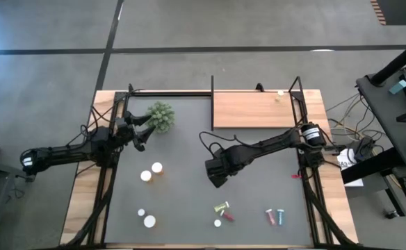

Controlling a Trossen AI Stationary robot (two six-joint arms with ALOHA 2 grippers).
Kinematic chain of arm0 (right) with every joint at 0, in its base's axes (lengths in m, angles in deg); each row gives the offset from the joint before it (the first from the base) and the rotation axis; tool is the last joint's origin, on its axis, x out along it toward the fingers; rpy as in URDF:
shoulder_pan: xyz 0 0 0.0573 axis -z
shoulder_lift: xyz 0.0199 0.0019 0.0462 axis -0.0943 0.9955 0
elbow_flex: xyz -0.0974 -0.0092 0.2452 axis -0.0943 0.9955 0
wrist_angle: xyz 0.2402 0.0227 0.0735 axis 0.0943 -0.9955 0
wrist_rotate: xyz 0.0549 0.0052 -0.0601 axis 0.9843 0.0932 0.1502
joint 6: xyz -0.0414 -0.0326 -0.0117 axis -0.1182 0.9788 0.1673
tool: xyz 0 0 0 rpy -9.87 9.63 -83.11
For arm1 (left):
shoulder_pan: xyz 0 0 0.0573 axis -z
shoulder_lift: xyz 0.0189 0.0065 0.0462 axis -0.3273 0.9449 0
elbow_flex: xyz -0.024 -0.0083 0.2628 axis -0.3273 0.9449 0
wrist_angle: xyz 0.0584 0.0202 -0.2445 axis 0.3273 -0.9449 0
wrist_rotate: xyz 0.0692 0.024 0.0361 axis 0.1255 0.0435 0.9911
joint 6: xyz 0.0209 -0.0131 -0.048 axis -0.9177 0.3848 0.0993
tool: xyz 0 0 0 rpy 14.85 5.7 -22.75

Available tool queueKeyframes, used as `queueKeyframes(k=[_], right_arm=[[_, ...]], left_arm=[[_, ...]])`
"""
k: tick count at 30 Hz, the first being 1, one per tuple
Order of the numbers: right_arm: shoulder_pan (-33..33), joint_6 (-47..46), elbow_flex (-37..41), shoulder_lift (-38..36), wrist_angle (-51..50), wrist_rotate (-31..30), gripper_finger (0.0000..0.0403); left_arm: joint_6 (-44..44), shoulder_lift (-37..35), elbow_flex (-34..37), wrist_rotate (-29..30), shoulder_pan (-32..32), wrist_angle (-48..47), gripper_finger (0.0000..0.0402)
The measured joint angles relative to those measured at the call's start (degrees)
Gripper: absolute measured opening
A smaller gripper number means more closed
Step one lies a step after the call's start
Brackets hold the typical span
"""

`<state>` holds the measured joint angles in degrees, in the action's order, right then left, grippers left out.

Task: Pick and place medicine bottles onto shelf by color
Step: Put the bottom left pink pill bottle on the shelf

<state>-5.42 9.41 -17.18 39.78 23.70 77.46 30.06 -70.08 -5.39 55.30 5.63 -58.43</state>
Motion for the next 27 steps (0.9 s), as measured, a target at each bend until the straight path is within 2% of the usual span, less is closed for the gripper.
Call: queueKeyframes(k=[11,22,27], right_arm=[[0.00,0.01,0.32,0.02,2.06,-0.06,0.0179],[0.00,-0.46,1.07,0.02,4.18,-0.09,0.0125],[0.00,-1.90,1.32,0.02,4.29,-0.12,0.0113]], left_arm=[[0.00,0.00,0.00,0.00,0.00,0.00,0.0267],[0.00,0.00,0.00,0.00,-0.01,0.00,0.0267],[-0.01,0.00,0.00,0.00,-0.01,-0.01,0.0267]])
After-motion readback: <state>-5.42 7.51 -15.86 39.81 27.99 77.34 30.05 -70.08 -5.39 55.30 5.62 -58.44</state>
